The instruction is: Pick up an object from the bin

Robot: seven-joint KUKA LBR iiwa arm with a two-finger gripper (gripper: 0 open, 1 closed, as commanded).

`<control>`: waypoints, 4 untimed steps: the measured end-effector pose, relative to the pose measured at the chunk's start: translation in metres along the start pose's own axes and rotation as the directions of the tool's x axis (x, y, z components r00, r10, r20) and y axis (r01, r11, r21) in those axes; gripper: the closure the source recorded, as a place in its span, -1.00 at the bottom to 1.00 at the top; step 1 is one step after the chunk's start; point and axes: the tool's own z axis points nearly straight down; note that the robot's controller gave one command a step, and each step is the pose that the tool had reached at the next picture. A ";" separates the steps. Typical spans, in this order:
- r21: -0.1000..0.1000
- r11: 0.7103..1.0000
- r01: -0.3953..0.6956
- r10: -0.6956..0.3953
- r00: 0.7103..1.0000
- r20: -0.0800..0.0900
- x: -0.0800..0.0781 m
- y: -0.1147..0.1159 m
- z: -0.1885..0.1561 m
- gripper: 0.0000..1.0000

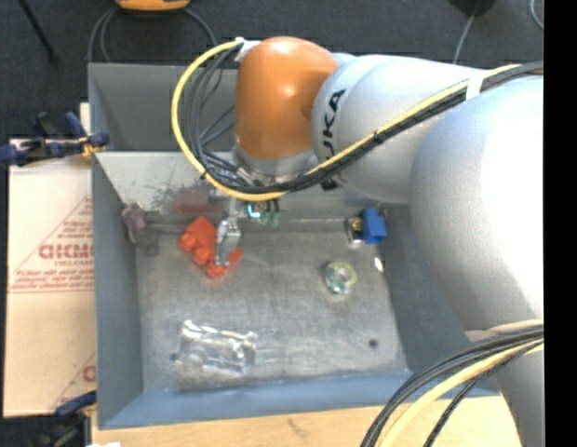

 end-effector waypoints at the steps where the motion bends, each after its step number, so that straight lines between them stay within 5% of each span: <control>1: -0.002 1.000 -0.012 0.012 1.000 0.012 0.007 -0.023 0.072 -1.00; 3: -0.001 0.999 0.034 -0.034 0.999 0.008 0.009 -0.025 0.053 -1.00; 4: -0.004 0.994 -0.111 0.111 0.994 0.011 0.006 -0.025 0.081 -1.00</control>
Offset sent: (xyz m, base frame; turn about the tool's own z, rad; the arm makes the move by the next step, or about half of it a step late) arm -0.0110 -0.0263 -0.0855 0.0137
